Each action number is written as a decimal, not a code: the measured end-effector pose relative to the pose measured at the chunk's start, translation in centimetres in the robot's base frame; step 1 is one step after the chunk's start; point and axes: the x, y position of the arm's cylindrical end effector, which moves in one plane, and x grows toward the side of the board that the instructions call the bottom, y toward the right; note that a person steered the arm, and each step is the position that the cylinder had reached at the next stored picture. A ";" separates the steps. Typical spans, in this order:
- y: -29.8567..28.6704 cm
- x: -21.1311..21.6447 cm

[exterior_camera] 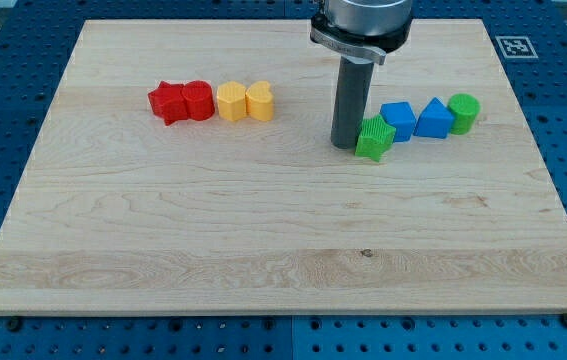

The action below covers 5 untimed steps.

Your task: Turn green star towards down

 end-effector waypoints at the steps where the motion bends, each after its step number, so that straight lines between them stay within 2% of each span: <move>1: 0.0 0.4; 5: 0.0 3.8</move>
